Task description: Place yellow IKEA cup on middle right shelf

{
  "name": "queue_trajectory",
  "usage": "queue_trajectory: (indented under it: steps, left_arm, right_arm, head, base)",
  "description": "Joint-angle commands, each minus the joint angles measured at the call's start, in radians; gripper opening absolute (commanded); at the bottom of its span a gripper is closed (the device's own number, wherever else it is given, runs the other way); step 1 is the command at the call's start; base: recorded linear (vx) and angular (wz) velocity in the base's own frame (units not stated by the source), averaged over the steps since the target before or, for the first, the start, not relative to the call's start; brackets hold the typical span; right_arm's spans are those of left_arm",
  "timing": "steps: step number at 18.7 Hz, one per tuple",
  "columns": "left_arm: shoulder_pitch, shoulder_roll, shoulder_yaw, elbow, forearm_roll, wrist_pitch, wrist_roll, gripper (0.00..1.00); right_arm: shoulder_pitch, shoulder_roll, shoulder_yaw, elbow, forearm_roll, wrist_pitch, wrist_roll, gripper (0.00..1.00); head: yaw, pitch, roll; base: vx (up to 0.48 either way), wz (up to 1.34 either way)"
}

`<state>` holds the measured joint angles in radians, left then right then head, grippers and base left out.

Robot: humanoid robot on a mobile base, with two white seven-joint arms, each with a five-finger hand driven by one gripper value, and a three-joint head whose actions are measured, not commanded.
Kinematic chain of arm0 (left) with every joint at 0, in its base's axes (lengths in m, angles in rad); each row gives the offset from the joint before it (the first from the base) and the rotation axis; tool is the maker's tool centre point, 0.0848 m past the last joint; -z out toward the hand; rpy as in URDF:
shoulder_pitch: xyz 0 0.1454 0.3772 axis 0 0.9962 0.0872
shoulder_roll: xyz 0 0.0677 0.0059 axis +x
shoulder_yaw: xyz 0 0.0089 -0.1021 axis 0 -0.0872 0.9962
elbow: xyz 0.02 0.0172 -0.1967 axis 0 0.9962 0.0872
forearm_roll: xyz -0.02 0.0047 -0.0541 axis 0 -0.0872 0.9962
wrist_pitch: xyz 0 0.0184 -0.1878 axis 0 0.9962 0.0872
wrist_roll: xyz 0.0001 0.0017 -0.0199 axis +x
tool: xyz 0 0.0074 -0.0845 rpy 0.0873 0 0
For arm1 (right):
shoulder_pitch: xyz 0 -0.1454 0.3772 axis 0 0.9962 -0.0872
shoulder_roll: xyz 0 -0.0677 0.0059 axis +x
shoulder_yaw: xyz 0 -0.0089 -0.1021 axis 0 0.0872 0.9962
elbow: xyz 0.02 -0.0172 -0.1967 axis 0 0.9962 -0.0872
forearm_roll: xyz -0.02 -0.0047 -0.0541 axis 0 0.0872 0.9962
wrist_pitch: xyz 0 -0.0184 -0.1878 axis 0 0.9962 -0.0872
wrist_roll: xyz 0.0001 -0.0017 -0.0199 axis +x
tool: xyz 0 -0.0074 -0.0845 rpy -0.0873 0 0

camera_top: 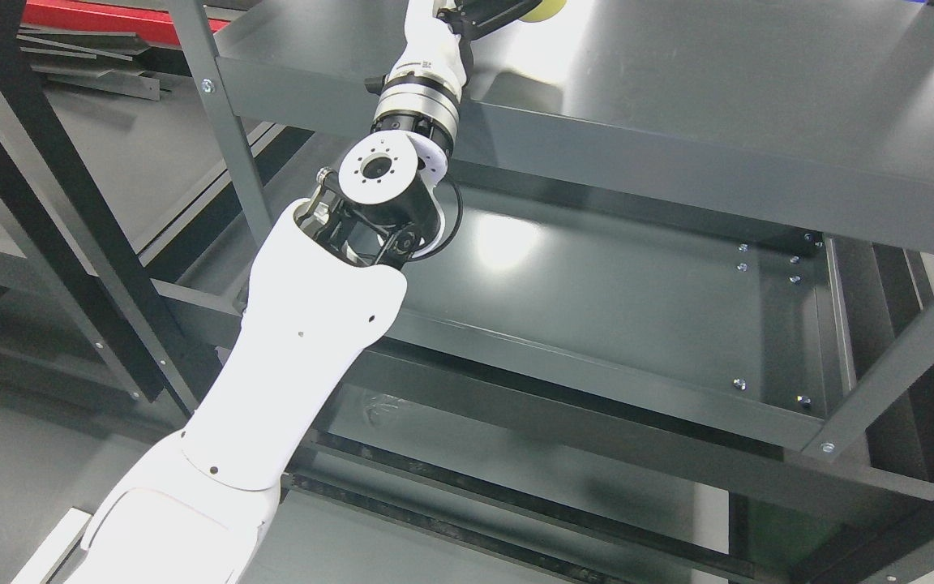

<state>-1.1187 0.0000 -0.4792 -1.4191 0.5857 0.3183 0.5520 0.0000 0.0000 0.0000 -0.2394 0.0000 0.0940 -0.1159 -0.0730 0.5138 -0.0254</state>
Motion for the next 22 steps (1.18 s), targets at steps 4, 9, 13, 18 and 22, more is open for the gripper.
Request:
queue_trajectory:
  steps: [4, 9, 13, 18, 22]
  left_arm:
    - [0.002, 0.017, -0.01, 0.012, -0.084, 0.002, 0.0, 0.97]
    - [0.002, 0.017, -0.01, 0.012, -0.101, 0.001, 0.0, 0.99]
    - [0.002, 0.017, -0.01, 0.014, -0.101, 0.001, -0.015, 0.99]
    - [-0.004, 0.017, -0.009, 0.011, -0.103, -0.083, -0.052, 0.75]
    - [-0.006, 0.017, -0.006, 0.011, -0.103, -0.139, -0.023, 0.14]
  right_arm:
    - [0.012, -0.017, 0.017, 0.0, -0.025, 0.0, -0.001, 0.99]
    - [0.014, -0.017, 0.017, 0.0, -0.025, 0.0, -0.001, 0.99]
    - [0.014, -0.017, 0.017, 0.0, -0.025, 0.0, -0.001, 0.99]
    - [0.014, -0.017, 0.017, 0.0, -0.025, 0.0, -0.001, 0.99]
    - [0.014, -0.017, 0.017, 0.0, -0.025, 0.0, -0.001, 0.99]
  head:
    - [0.0, 0.0, 0.0]
    - [0.0, 0.0, 0.0]
    - [0.0, 0.0, 0.0]
    - [0.0, 0.0, 0.0]
    - [0.0, 0.0, 0.0]
  base:
    - [0.0, 0.0]
    - [-0.005, -0.01]
    - [-0.011, 0.02]
    - [-0.001, 0.01]
    - [0.0, 0.0]
